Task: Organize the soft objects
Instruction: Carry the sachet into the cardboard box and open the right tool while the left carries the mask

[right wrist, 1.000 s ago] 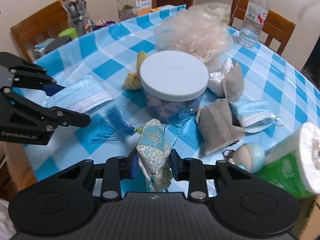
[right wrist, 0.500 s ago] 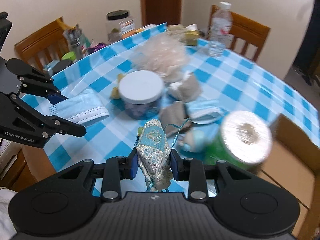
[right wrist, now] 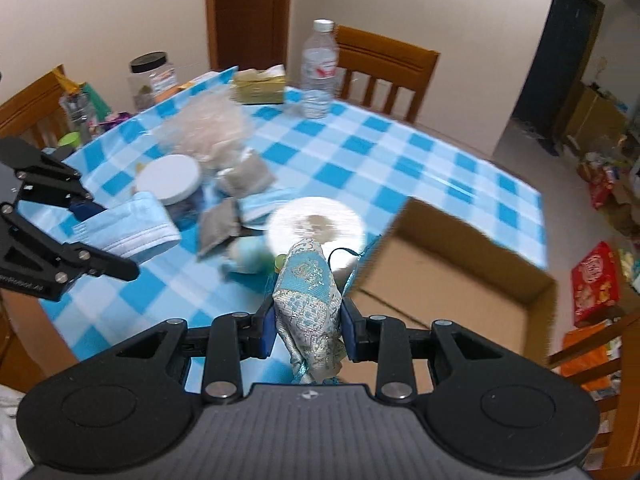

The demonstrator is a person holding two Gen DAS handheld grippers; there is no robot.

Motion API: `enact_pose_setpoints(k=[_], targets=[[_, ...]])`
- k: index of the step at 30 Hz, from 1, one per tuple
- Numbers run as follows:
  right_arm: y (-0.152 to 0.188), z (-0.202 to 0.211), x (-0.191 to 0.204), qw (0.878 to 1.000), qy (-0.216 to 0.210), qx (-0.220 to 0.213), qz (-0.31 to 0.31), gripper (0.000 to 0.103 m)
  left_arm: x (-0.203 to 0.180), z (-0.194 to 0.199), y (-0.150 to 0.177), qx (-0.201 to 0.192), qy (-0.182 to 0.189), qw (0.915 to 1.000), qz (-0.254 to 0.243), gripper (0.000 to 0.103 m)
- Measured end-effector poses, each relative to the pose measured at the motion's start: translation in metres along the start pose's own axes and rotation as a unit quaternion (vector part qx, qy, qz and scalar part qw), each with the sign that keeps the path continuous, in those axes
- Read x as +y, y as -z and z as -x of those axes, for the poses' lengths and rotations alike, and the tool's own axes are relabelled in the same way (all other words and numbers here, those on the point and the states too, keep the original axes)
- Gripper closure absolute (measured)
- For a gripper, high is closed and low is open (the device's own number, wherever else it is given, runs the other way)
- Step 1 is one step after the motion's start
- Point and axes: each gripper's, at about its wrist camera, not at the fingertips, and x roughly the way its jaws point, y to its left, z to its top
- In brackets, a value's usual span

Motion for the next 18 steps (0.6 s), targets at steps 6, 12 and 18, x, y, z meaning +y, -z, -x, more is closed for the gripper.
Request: enact_pose_setpoints(k=[6,12,18], targets=[[0.005,-0.011,-0.036,1.0,0.013,-0.007,-0.003,0.055,-0.026,-0.014,-0.015,-0.009,0.0,1.0,0.002,0.066],[0.013,-0.028,-0.059,0.999,-0.002,-0.03,-0.033,0.004,-0.043,-0.025,-0.027,-0.012,-0.014,0.9997,0.013,0.066],[0.025,-0.038,-0.069,0.998,-0.019,-0.018,-0.061,0.0,-0.05,-0.033,-0.042,-0.013,-0.03,0.9992,0.021,0.066]])
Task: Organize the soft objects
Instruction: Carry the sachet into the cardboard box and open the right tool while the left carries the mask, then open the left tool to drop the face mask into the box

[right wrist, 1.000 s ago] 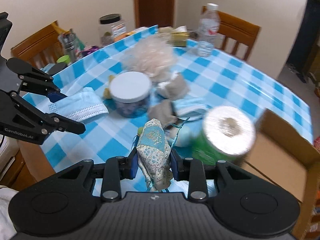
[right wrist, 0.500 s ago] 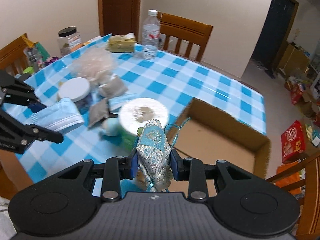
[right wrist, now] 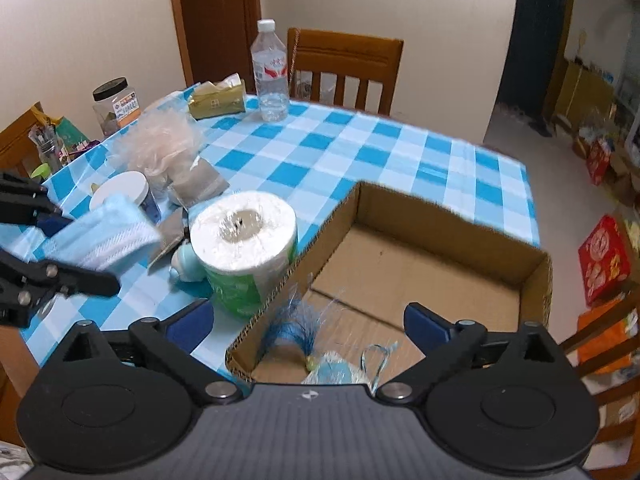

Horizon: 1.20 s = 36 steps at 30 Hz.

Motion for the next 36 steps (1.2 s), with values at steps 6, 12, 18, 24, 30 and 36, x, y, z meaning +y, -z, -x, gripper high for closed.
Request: enact_pose_setpoints(k=[6,12,18,24,30,36], targets=[[0.017,-0.008,-0.01,0.999,0.017,0.022,-0.032,0.0,-0.01,-0.015,-0.027,-0.011,0.0,0.9999,-0.002,0.066],[0.032,-0.009,-0.016,0.998,0.032,0.026,-0.05,0.0,-0.028,-0.042,-0.063,-0.028,0.019,0.9993,-0.015,0.065],[0.036,-0.004,-0.028,0.996,0.044,0.017,-0.069,0.0,-0.045,-0.081,-0.095,-0.031,0.04,0.9985,-0.019,0.063],[0.037,0.002,-0.037,0.995,0.062,0.004,-0.08,0.0,-0.054,-0.104,-0.111,-0.066,0.02,0.9974,-0.018,0.004],[0.039,0.004,-0.038,0.994,0.06,0.002,-0.087,0.0,-0.055,-0.11,-0.108,-0.062,0.015,0.9978,-0.017,0.003],[0.04,0.004,-0.035,0.994,0.066,-0.002,-0.086,0.0,-0.049,-0.104,-0.096,-0.052,0.017,0.9985,-0.003,0.003]])
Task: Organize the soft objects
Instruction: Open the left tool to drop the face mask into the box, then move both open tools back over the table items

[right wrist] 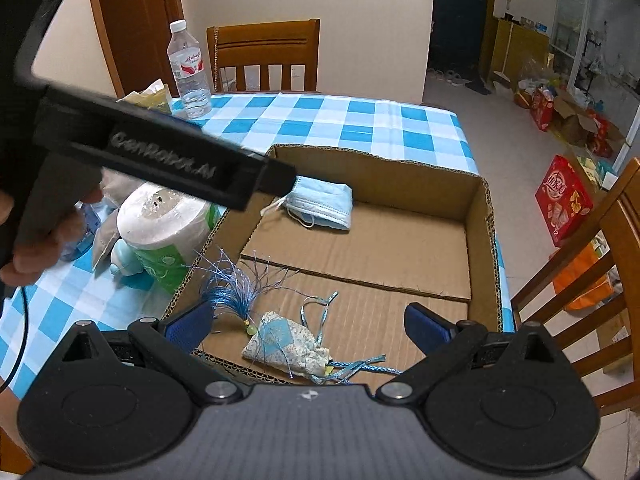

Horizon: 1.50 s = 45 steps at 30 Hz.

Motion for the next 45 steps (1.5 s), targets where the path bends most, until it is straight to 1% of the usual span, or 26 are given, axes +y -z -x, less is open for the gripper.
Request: enact_pose_setpoints(k=[4,9,14,18,21,26,29,31,35,37,45], targets=[[0.001,0.003,0.004,1.0,0.007,-0.011,0.001,0.0,0.004,0.009,0.01,-0.003,-0.008,0.9999,0.009,0.002],[0.004,0.004,0.01,1.0,0.009,-0.014,0.001,0.0,0.01,0.027,0.026,-0.023,-0.021,0.9995,0.011,0.002],[0.006,0.004,0.02,1.0,0.009,-0.013,0.002,0.0,0.016,0.046,0.045,-0.029,-0.046,0.9986,0.001,0.001],[0.007,0.005,0.032,1.0,0.003,-0.014,-0.003,0.0,0.023,0.058,0.062,-0.024,-0.056,0.9981,-0.005,0.001],[0.008,0.007,0.043,1.0,0.0,-0.016,-0.003,0.0,0.033,0.068,0.076,-0.019,-0.063,0.9978,-0.001,0.001],[0.012,0.007,0.07,1.0,0.003,-0.009,0.018,0.0,0.053,0.089,0.096,-0.018,-0.084,0.9963,0.006,0.001],[0.015,0.009,0.081,1.0,0.005,-0.004,0.023,0.0,0.061,0.104,0.108,-0.024,-0.088,0.9958,-0.006,0.001],[0.014,0.009,0.088,1.0,0.008,-0.001,0.019,0.0,0.072,0.112,0.116,-0.022,-0.086,0.9961,-0.002,0.001],[0.01,0.008,0.107,1.0,0.012,0.002,0.014,0.0,0.097,0.119,0.136,-0.008,-0.083,0.9962,0.024,0.001],[0.008,0.006,0.121,1.0,0.011,0.003,0.02,0.0,0.11,0.121,0.145,-0.001,-0.082,0.9961,0.033,0.001],[0.0,-0.01,0.185,0.998,0.008,0.019,0.055,0.0,0.166,0.133,0.181,0.017,-0.099,0.9927,0.067,0.001]])
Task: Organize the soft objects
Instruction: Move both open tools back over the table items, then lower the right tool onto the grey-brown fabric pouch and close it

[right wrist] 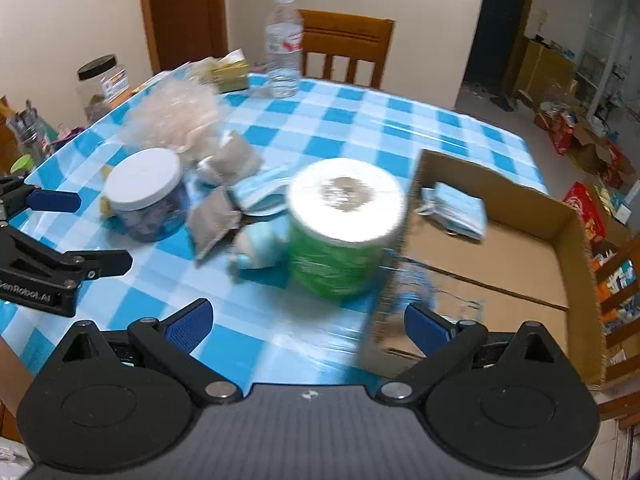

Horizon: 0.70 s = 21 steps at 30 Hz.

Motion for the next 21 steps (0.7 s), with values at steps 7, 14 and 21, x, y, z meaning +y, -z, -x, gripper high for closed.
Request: enact_pose_setpoints(k=[7,14,21], targets=[[-0.013,-0.023,0.055,0.999,-0.005,0.015,0.029,0.0,0.053,-0.007,0.019,0.014,-0.016,0.9996,0.019,0.001],[-0.026,-0.043,0.094,0.997,-0.016,0.032,0.072,0.0,0.091,-0.021,0.03,0.03,-0.036,0.9979,0.045,0.001],[-0.038,-0.064,0.109,0.992,-0.027,0.033,0.121,0.0,0.108,-0.039,0.04,0.058,-0.038,0.9941,0.084,0.001]])
